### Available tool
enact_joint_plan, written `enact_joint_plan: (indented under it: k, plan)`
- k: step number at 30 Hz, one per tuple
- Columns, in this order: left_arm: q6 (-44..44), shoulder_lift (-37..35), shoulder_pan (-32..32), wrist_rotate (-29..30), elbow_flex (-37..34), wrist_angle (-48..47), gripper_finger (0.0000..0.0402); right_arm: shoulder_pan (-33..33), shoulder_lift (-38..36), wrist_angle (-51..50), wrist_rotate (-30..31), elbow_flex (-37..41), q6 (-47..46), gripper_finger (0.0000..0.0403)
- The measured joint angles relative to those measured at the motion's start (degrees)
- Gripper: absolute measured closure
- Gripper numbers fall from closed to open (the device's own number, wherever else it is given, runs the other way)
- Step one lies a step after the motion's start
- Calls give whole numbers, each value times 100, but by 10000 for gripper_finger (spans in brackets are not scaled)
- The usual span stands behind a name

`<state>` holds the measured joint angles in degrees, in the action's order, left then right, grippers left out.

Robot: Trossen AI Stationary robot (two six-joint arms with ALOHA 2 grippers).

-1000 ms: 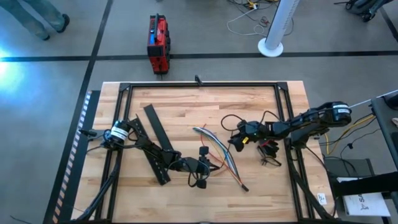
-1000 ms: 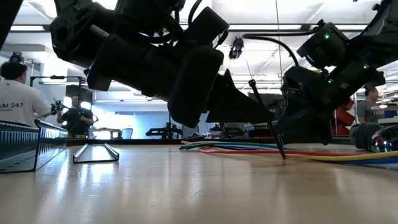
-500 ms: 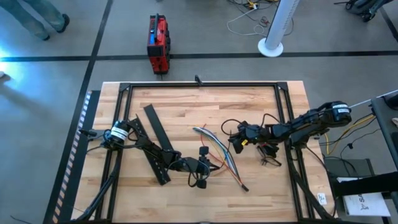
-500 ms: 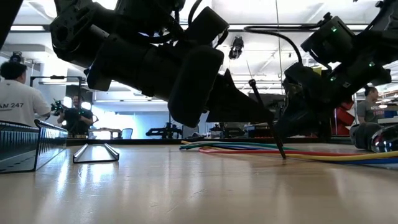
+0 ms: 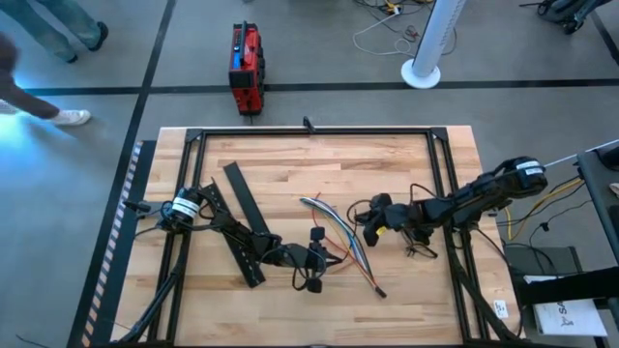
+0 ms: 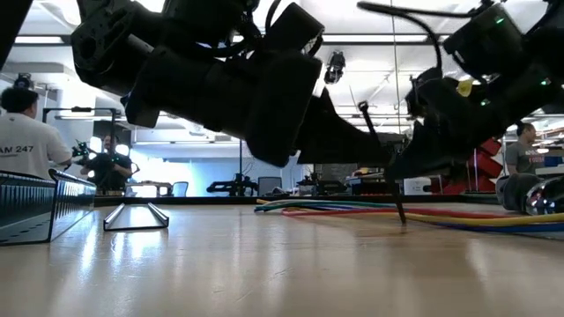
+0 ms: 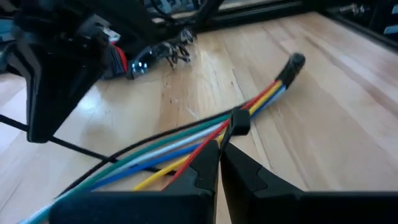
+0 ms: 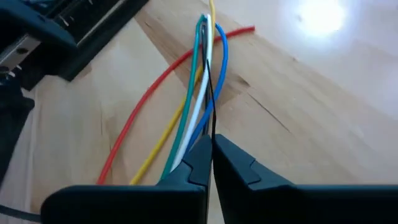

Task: Ziptie cables
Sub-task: Wrap the cable wires with the black zip tie

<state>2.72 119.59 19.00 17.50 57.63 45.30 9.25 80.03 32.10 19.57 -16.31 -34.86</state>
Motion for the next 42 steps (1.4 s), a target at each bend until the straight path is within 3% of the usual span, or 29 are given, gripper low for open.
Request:
enact_joint_plan:
  k: [9,21,26,31,42]
  plan:
    - [-33,0,-77,-2,2,200,402,1179,242,-1,1723,-245,1379,403]
    - [-179,0,-171,-20,7,251,402,2086,2001,17,3135,-1527,2877,403]
    - [-943,-37,-312,-588,4,-55,402,2343,2185,-39,3667,-1794,3377,403]
    - [-1658,-37,-555,-1628,4,-66,402,2498,2082,-43,3804,-1815,3626,403]
    - [-2028,-42,-677,-2408,48,-33,402,2704,2051,-16,3590,-1812,5165,403]
